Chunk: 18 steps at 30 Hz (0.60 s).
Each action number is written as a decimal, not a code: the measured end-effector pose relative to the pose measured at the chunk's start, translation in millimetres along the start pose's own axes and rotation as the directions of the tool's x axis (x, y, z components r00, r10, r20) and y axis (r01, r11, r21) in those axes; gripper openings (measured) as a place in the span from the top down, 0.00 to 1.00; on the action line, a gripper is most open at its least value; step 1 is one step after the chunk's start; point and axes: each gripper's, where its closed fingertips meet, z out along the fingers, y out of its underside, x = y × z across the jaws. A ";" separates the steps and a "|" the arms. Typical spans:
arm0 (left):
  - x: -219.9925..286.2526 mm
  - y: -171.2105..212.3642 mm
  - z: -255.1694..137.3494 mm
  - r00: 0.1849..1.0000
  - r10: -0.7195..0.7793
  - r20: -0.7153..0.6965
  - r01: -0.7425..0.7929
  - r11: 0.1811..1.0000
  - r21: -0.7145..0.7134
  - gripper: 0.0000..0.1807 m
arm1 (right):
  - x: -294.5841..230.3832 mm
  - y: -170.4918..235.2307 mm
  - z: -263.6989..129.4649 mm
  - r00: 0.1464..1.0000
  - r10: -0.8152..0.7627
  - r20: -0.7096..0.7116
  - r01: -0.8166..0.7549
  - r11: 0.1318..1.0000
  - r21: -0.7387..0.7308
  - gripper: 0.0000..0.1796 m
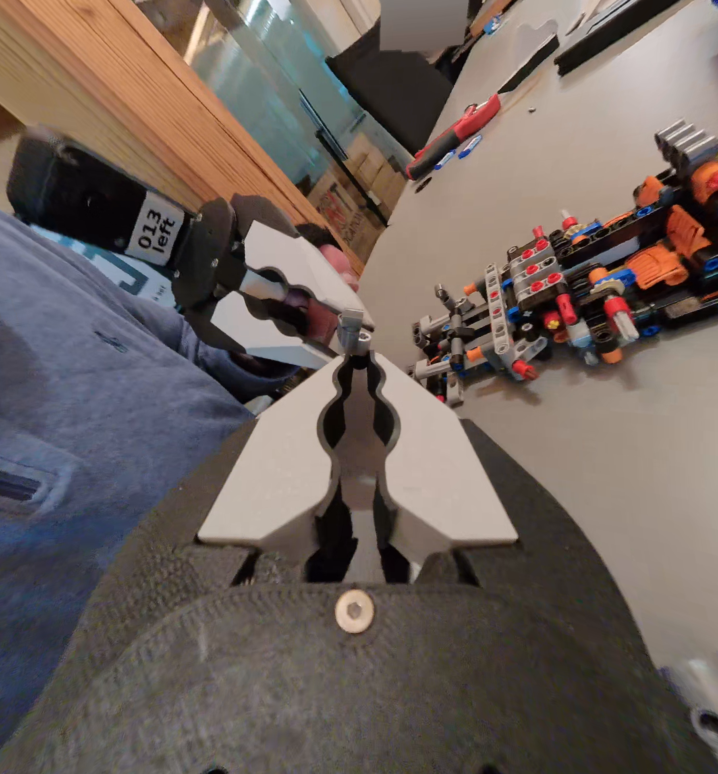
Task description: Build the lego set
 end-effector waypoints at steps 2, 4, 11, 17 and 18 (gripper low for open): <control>2.4 -2.0 -0.9 0.999 0.035 0.002 -0.035 0.999 0.009 0.95 | -3.5 -1.7 -0.5 0.998 0.043 0.046 -0.043 0.999 0.012 0.97; 1.9 -1.7 -0.9 0.998 0.055 0.012 -0.055 0.999 0.003 0.96 | -4.8 -1.9 -0.2 0.995 0.071 0.068 -0.073 0.997 0.018 0.97; 1.7 -8.4 -6.0 0.990 0.130 0.048 -0.131 0.991 0.021 0.98 | -11.7 -7.3 -1.1 0.981 0.146 0.131 -0.152 0.987 0.044 0.97; -0.8 -13.8 -8.1 0.988 0.125 0.090 -0.130 0.991 0.044 0.99 | -13.5 -14.4 -3.0 0.976 0.179 0.120 -0.192 0.976 0.101 0.97; -0.5 -14.2 -8.2 0.988 0.123 0.090 -0.128 0.991 0.047 0.99 | -13.9 -14.8 -3.7 0.974 0.189 0.124 -0.203 0.973 0.110 0.97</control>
